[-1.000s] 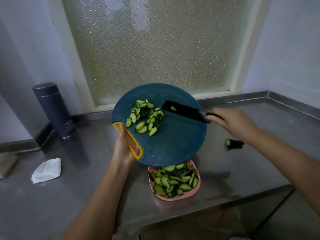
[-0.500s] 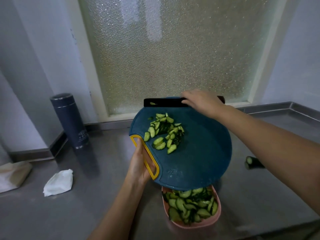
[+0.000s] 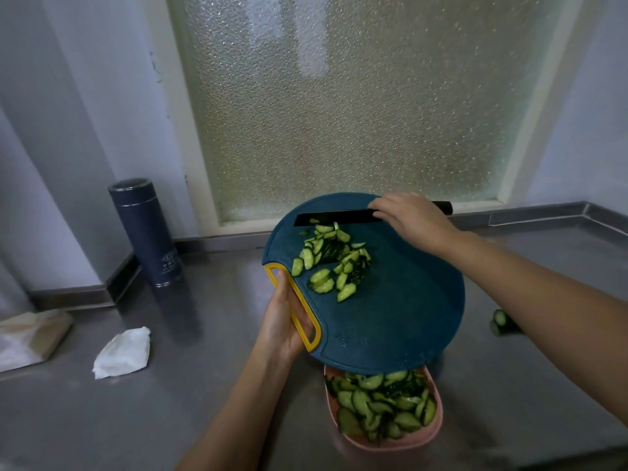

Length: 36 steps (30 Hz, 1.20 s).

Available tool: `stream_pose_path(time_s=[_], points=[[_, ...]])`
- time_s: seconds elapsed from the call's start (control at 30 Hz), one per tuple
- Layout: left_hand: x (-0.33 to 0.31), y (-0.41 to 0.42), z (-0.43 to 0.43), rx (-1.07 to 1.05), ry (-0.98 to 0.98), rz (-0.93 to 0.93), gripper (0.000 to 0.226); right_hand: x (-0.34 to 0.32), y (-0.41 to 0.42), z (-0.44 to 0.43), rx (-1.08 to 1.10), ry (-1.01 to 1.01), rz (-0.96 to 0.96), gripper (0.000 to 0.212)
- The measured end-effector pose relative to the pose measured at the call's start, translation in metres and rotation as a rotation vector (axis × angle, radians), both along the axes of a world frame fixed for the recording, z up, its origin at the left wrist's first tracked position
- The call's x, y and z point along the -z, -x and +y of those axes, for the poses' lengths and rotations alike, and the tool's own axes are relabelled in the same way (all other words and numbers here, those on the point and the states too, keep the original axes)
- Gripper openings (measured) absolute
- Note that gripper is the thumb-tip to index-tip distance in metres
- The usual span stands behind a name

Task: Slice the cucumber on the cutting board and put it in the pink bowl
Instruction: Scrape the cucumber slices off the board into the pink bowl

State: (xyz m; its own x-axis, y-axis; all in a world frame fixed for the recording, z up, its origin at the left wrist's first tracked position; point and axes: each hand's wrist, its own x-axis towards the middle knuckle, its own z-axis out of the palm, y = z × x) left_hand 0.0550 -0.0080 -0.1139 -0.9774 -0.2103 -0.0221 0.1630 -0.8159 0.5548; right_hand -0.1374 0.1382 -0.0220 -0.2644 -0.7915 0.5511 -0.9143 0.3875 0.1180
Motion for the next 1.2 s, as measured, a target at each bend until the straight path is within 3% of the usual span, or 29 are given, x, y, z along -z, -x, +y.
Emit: stream_pose_path(time_s=[0.27,0.43,0.53,0.67,0.77,1.03,1.13,1.2], points=[[-0.001,0.0,0.002,0.009,-0.001,0.0,0.063,-0.007,-0.009,-0.01,-0.042,-0.027,0.049,0.022],[-0.001,-0.002,0.004,-0.011,-0.003,0.005,0.062,-0.011,-0.015,-0.001,-0.11,-0.111,0.125,0.036],[-0.001,-0.001,0.004,-0.011,-0.008,0.012,0.063,-0.007,-0.018,0.009,-0.146,-0.123,0.159,0.024],[0.0,0.0,0.006,0.013,-0.023,0.006,0.065,0.006,-0.021,0.026,-0.159,-0.089,0.177,0.027],[0.001,0.002,0.007,-0.01,-0.02,-0.016,0.063,0.018,-0.022,0.038,-0.16,-0.066,0.187,0.017],[0.003,0.004,0.01,-0.039,0.017,-0.059,0.059,0.034,-0.023,0.062,-0.161,-0.028,0.186,0.025],[0.006,0.005,0.009,-0.046,0.015,-0.087,0.058,0.038,-0.025,0.067,-0.148,0.003,0.16,0.016],[0.007,0.005,0.008,-0.039,0.007,-0.087,0.061,0.038,-0.026,0.065,-0.1,0.066,0.08,0.028]])
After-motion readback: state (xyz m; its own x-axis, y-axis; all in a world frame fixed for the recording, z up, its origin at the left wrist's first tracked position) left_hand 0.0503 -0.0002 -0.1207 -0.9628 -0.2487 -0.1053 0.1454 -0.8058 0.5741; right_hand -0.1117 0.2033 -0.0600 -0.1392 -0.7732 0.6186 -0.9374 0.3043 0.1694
